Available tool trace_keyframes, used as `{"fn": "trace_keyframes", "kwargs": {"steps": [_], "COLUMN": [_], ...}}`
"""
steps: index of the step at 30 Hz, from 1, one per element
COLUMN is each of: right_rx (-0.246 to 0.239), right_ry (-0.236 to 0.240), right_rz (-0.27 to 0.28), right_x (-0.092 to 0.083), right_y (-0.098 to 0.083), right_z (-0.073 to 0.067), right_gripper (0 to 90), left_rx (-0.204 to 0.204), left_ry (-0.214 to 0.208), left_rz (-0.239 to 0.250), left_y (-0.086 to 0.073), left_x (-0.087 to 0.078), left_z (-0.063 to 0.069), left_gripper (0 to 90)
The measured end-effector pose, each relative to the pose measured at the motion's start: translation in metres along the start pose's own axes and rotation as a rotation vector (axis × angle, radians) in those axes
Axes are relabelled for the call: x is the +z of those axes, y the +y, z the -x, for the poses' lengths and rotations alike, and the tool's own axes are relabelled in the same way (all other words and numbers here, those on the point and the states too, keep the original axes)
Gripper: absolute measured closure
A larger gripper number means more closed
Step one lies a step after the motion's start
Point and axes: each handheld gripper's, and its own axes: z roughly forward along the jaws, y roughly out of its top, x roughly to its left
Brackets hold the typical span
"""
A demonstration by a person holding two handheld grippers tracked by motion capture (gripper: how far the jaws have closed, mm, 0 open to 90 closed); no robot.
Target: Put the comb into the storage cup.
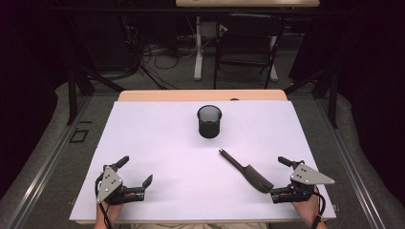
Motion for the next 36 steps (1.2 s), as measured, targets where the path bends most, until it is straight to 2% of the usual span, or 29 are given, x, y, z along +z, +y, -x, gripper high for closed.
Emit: {"fn": "trace_keyframes", "kwargs": {"steps": [5,7,15,24,36], "right_rx": [-0.005,0.008,0.008,-0.002,0.009], "right_ry": [-0.008,-0.009,-0.009,0.013,0.023], "right_rz": [-0.040,-0.046,-0.078,-0.105,-0.119], "right_x": [0.008,0.011,0.025,0.045,0.059], "right_y": [0.001,0.001,0.005,0.010,0.013], "right_z": [0.001,0.003,0.004,0.004,0.008], "right_gripper": [0.0,0.0,0.0,0.0,0.0], "left_rx": [0.003,0.001,0.005,0.004,0.007], "left_ry": [-0.002,-0.001,0.002,0.003,0.002], "left_rz": [0.000,0.000,-0.002,-0.009,-0.015], "left_y": [0.000,0.000,0.000,-0.001,-0.001], "left_x": [0.000,0.001,0.000,0.001,0.002], "left_z": [0.000,0.000,0.001,0.000,0.000], "left_gripper": [0.0,0.0,0.0,0.0,0.0]}}
